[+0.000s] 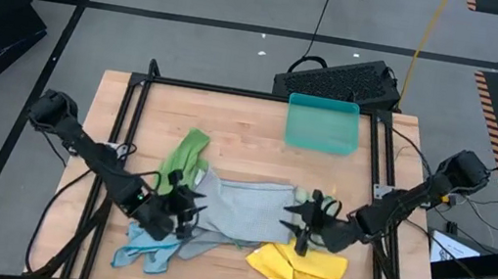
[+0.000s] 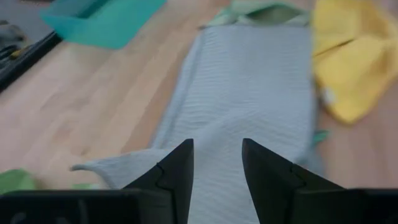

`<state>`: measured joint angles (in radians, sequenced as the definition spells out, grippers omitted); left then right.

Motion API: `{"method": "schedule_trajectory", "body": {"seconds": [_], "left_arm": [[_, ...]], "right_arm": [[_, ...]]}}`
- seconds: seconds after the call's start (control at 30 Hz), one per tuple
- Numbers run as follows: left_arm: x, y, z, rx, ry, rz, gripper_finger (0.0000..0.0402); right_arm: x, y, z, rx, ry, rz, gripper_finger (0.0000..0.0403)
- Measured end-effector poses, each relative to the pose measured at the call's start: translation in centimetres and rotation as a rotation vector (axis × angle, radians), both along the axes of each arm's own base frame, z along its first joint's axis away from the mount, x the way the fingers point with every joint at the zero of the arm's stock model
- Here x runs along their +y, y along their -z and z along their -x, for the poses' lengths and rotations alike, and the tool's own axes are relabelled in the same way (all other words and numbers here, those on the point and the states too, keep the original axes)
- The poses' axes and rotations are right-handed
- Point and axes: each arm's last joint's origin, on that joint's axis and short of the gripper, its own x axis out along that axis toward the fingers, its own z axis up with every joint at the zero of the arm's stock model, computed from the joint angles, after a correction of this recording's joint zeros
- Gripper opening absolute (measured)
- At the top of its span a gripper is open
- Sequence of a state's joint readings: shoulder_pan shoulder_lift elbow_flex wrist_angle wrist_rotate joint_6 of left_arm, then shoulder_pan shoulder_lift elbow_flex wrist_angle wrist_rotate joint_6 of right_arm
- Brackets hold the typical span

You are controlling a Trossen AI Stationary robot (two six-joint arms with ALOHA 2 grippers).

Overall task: Fold microfiber towels
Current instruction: Fold the right gray microfiber cloth

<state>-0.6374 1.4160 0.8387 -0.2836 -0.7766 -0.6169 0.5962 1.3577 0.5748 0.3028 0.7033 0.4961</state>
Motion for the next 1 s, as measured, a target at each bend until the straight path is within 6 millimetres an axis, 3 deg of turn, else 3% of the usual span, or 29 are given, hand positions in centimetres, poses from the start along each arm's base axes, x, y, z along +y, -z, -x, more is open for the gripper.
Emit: {"method": "schedule_trajectory", "body": {"seconds": [0.27, 0.5, 0.73, 1.0], "left_arm": [[-3.8, 1.1, 0.9, -0.11, 0.018, 0.063, 0.0136], [-5.2, 3.3, 0.6, -0.102, 0.01, 0.065, 0.0136], [-4.6, 3.4, 0.3, -0.121, -0.068, 0.126, 0.0136], [-1.2, 1.2, 0.4, -0.115, -0.196, 0.159, 0.0142]], "right_arm": [[2.0, 0.8, -1.6, -0.155, -0.058, -0.03, 0.0176], [2.4, 2.2, -2.6, -0.159, -0.052, -0.032, 0.0176], [3.4, 2.2, -3.8, -0.16, -0.055, -0.028, 0.0176], [3.9, 2.9, -4.1, -0.139, -0.052, -0.045, 0.0176]]}}
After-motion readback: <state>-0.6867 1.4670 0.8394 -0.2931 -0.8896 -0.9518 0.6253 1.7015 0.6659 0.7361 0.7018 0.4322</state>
